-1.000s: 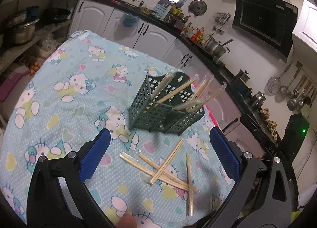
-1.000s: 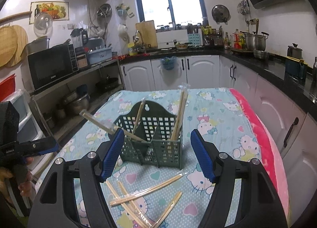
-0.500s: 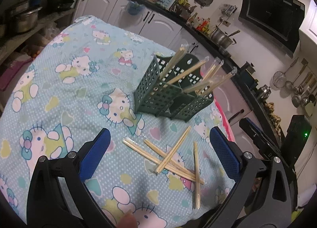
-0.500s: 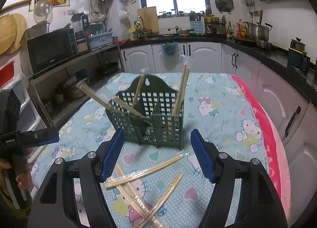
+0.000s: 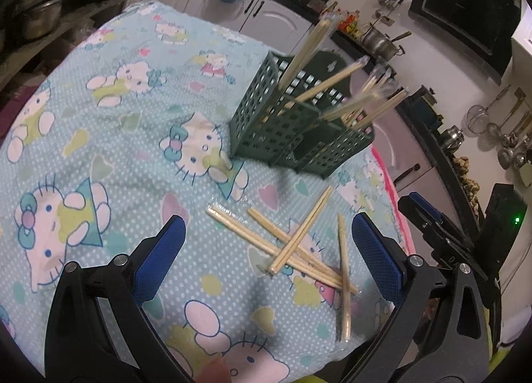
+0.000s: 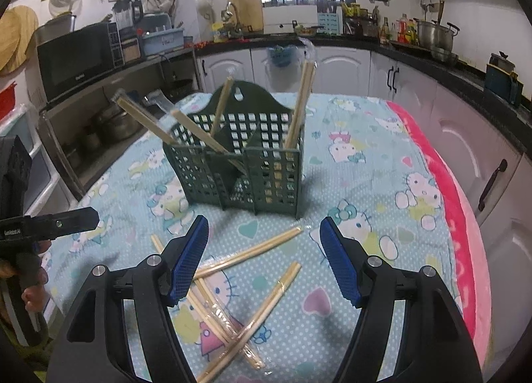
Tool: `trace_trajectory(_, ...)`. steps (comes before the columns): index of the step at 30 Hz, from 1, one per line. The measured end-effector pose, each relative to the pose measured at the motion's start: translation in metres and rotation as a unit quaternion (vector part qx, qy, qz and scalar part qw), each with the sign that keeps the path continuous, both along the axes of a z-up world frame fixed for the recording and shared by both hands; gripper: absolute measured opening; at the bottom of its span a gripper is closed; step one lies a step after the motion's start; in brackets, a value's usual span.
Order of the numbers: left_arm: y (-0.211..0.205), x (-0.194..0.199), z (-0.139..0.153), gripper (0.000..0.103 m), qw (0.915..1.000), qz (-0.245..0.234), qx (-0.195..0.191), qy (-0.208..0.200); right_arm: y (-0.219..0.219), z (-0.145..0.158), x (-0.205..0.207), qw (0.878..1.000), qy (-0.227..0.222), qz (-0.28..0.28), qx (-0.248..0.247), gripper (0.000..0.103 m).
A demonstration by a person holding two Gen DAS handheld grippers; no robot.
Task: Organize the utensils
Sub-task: 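Move the open left tool back over the chopstick pile, then lower the left tool onto another wrapped chopstick and close its fingers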
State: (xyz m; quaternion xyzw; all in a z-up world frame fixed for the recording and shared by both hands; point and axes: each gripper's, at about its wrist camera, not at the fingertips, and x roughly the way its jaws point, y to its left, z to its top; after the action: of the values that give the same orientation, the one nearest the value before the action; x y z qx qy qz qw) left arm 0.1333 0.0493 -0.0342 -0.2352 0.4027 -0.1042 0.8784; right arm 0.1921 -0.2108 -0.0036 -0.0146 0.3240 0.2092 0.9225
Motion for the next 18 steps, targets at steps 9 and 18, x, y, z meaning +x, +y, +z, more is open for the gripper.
trace_trajectory(9,-0.005,0.007,-0.026,0.082,0.9995,-0.002,0.002,0.03,0.0,-0.023,0.01,0.999,0.03,-0.002,-0.019,0.067)
trace_trajectory(18,0.0,0.015,-0.048,0.054,0.998,0.008,-0.022,0.058,0.002,-0.042,0.017,0.998,0.054,0.001,-0.03,0.066)
